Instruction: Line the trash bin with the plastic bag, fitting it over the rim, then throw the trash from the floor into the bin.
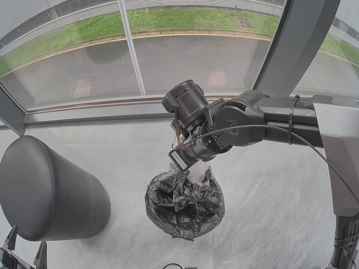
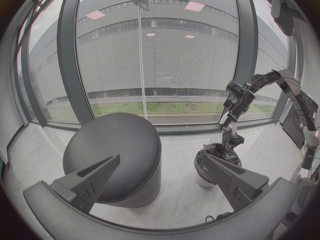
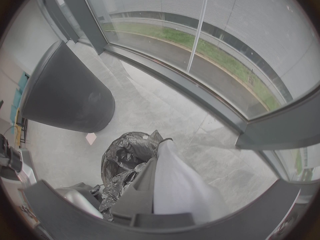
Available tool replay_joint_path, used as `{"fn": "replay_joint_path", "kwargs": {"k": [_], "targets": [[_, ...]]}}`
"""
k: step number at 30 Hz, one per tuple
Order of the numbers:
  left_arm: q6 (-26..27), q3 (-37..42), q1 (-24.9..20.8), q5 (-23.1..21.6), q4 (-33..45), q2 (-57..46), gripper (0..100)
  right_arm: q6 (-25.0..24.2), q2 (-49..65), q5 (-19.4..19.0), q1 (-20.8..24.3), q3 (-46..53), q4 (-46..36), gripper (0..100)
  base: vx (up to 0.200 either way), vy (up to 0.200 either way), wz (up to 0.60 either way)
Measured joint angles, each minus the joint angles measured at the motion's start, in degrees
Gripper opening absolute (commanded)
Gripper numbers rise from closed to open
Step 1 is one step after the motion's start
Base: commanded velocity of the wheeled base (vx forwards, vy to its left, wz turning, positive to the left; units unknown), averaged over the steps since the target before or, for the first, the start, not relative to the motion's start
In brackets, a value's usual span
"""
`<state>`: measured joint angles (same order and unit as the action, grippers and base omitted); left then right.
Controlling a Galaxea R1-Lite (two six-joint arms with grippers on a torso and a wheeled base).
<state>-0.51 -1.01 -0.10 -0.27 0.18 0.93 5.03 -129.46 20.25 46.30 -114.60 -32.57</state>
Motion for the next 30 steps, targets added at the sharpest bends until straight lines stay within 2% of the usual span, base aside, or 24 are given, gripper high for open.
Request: {"fn": "replay_joint_path", "kwargs": {"k": [6, 19, 20, 30], "targets": [[0.00, 0.00, 0.00, 0.00, 0.00, 0.00, 100, 4.27, -1.66, 0.99, 1.46, 0.02, 4.14, 0, 0.000, 0.000, 0.00], [0.00, 0.00, 0.00, 0.02, 0.00, 0.00, 100, 6.02, -3.22, 1.54, 2.29, 0.00, 4.36, 0, 0.000, 0.000, 0.00], [0.00, 0.00, 0.00, 0.00, -0.02, 0.00, 100, 6.07, -3.23, 2.00, 2.29, 0.00, 4.36, 100, 0.000, 0.000, 0.00], [0.00, 0.00, 0.00, 0.00, 0.00, 0.00, 100, 6.23, -3.56, 2.60, 2.27, 0.00, 6.92, 100, 0.000, 0.000, 0.00]]}}
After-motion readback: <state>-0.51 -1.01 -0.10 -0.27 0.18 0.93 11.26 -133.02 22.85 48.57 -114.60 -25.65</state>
